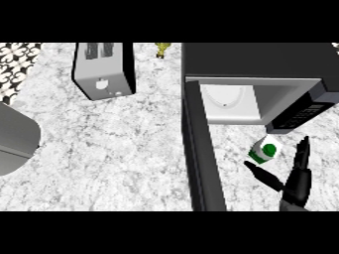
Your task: Pick up the milk, place it into the microwave and close the microwave
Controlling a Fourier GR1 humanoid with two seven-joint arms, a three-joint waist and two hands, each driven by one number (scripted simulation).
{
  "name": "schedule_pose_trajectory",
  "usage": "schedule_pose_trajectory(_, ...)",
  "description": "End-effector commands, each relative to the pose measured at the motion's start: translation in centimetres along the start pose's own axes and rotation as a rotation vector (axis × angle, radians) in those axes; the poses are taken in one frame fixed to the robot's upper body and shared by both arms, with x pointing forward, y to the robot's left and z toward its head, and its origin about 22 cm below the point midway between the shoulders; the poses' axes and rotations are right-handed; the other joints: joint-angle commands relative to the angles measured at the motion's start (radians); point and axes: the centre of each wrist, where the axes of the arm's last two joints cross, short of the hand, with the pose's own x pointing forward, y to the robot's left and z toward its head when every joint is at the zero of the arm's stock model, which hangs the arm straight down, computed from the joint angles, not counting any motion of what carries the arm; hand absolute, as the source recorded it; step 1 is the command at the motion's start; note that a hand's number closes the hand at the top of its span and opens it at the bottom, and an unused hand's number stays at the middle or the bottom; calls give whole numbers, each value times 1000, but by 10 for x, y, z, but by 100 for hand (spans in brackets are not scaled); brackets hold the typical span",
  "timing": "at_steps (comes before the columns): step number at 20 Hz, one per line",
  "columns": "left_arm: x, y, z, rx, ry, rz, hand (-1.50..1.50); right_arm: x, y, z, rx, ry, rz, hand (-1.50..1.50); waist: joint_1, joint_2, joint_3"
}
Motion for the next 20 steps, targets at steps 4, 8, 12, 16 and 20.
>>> schedule_pose_trajectory(4, 30, -6, 0, -13, -72, 71, -150, -19, 12, -7, 28, -20, -17, 150, 12, 4, 2)
schedule_pose_trajectory(8, 26, -8, -2, 1, -61, 88, -150, -22, 5, -8, 112, -85, -34, 150, 2, 2, 1)
schedule_pose_trajectory(12, 11, -4, -7, 15, -69, 83, -150, -15, 17, -24, 59, -187, 16, 150, -1, 4, 1)
schedule_pose_trajectory(16, 9, -1, 7, 1, -60, 71, -150, -13, -4, -42, 208, -217, -62, 150, 3, 0, 0)
schedule_pose_trajectory(20, 12, -4, 8, -6, -66, 76, -150, -13, -38, -61, 493, -256, -140, 150, 21, 4, 4)
